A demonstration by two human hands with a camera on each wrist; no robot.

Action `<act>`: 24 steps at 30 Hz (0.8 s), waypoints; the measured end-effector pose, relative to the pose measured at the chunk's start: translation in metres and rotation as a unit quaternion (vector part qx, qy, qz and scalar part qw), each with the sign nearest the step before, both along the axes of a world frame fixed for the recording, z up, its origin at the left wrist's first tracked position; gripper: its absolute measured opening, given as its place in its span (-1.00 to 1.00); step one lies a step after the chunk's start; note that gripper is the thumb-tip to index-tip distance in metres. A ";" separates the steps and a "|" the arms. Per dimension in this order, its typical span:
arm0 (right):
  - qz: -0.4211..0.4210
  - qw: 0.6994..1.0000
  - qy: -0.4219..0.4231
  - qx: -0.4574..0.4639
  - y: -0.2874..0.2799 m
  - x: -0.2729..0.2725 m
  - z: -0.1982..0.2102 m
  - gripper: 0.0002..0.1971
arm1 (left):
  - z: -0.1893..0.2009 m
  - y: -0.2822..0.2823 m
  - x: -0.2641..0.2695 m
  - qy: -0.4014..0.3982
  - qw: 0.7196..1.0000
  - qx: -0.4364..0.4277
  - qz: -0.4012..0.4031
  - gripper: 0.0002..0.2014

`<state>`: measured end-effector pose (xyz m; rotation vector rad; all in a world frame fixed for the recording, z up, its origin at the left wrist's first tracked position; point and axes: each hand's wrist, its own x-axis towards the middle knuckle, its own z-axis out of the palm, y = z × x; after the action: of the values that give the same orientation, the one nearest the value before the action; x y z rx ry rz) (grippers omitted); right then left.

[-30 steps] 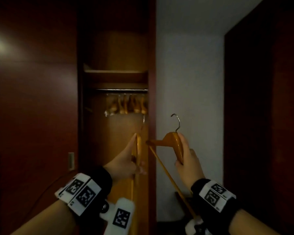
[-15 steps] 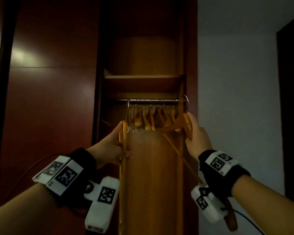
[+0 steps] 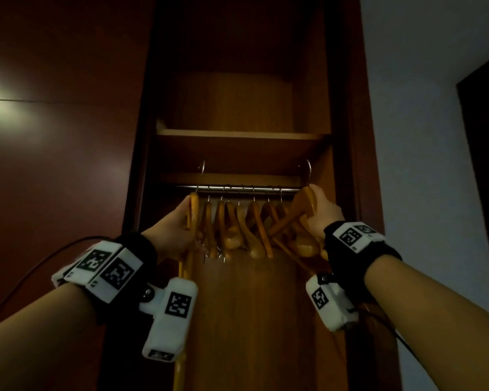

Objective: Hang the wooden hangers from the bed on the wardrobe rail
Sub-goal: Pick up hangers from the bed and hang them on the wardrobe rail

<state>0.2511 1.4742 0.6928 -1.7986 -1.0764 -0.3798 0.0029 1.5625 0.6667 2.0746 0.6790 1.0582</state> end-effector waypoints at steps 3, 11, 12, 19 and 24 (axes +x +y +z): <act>-0.015 1.000 0.007 -0.015 0.035 0.014 0.022 -0.22 | 0.013 0.038 0.011 -0.018 1.000 -0.003 0.022 0.02; -0.022 0.997 -0.017 -0.070 0.117 0.053 0.054 -0.19 | 0.031 0.121 0.047 -0.049 0.995 -0.007 0.086 0.09; -0.022 0.997 -0.022 -0.070 0.126 0.058 0.056 -0.20 | 0.032 0.129 0.051 -0.052 0.995 -0.005 0.090 0.09; -0.026 0.995 -0.037 -0.090 0.190 0.082 0.063 -0.29 | 0.043 0.179 0.074 -0.043 0.993 -0.017 0.110 0.08; -0.017 0.996 -0.028 -0.087 0.222 0.098 0.076 -0.38 | 0.059 0.203 0.078 -0.031 0.991 -0.022 0.128 0.03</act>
<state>0.3492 1.6966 0.7684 -1.9722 -1.1483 -0.3685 0.0809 1.7660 0.7257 1.9433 0.9481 1.2324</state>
